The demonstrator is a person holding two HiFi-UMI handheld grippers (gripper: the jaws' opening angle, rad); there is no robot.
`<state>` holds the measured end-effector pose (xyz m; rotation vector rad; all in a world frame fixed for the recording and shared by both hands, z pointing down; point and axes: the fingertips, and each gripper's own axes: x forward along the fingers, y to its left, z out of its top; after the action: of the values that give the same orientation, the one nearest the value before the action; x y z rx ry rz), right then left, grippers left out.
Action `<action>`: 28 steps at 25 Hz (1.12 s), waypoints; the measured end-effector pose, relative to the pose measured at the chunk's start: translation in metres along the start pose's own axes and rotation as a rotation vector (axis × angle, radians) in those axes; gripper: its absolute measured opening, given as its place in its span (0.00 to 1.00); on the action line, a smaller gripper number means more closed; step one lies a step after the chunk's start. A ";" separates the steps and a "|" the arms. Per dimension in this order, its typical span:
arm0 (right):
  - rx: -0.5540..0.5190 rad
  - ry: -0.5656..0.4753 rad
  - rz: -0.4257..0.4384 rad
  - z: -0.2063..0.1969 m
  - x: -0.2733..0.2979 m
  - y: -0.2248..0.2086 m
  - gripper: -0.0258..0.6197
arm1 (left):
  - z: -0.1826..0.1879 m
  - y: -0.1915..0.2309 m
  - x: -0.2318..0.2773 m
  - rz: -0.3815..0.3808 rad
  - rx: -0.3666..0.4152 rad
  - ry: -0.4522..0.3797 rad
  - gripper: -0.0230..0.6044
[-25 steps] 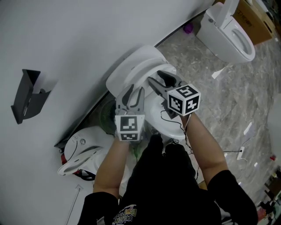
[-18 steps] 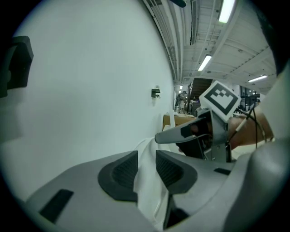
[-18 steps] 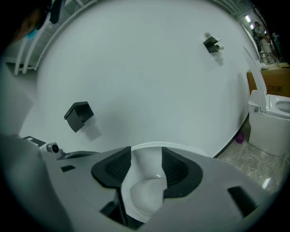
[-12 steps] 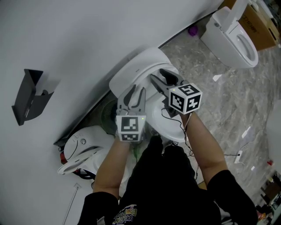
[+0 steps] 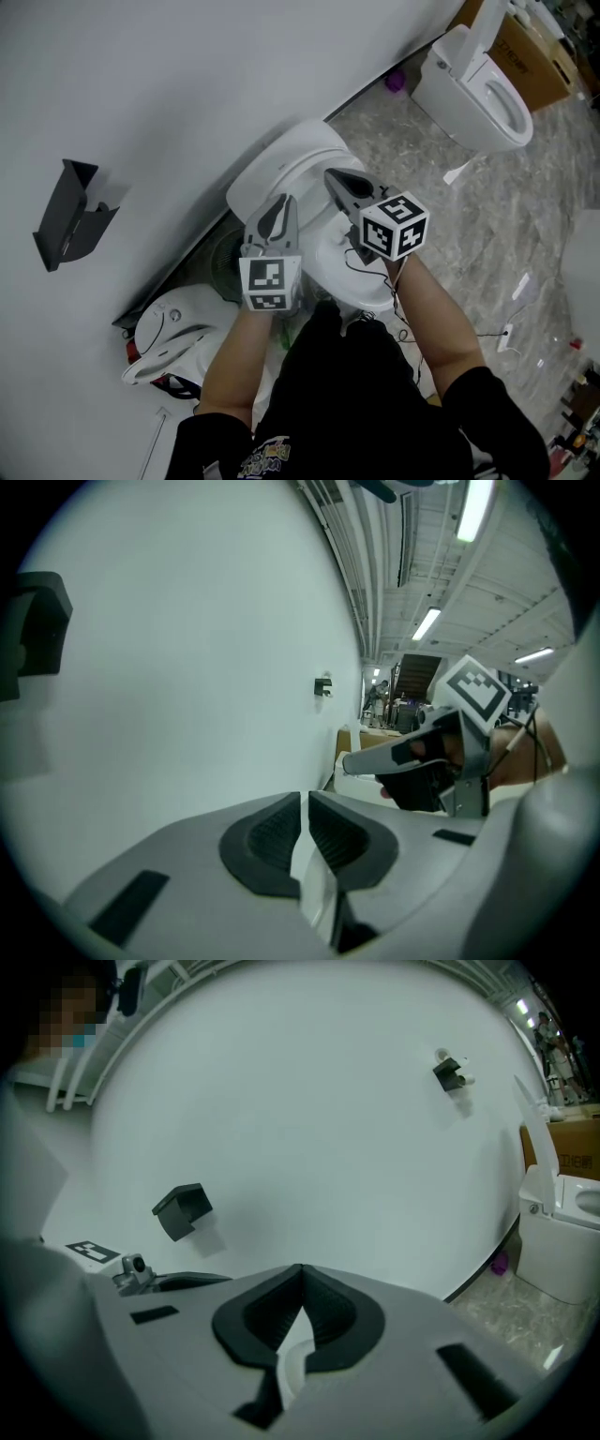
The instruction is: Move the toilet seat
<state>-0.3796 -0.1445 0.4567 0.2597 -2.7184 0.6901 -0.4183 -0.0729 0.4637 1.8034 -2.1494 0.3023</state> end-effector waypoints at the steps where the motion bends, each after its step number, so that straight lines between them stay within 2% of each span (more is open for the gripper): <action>1: -0.007 -0.003 0.009 0.002 -0.004 0.005 0.04 | 0.004 -0.001 -0.003 -0.006 -0.004 -0.004 0.07; 8: -0.151 -0.004 0.043 0.022 -0.040 0.042 0.05 | 0.030 -0.017 -0.029 -0.034 0.000 -0.034 0.05; 16: -0.293 -0.014 0.122 0.042 -0.083 0.075 0.05 | 0.051 -0.039 -0.059 0.016 -0.016 -0.061 0.05; 20: -0.332 -0.015 0.206 0.041 -0.102 0.085 0.05 | 0.047 -0.054 -0.075 0.103 -0.028 -0.055 0.05; 28: -0.380 -0.003 0.450 0.032 -0.173 0.088 0.04 | 0.054 -0.121 -0.126 0.376 -0.082 -0.082 0.05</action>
<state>-0.2490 -0.0676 0.3318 -0.4506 -2.8608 0.2601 -0.2856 0.0013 0.3616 1.3824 -2.5144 0.2229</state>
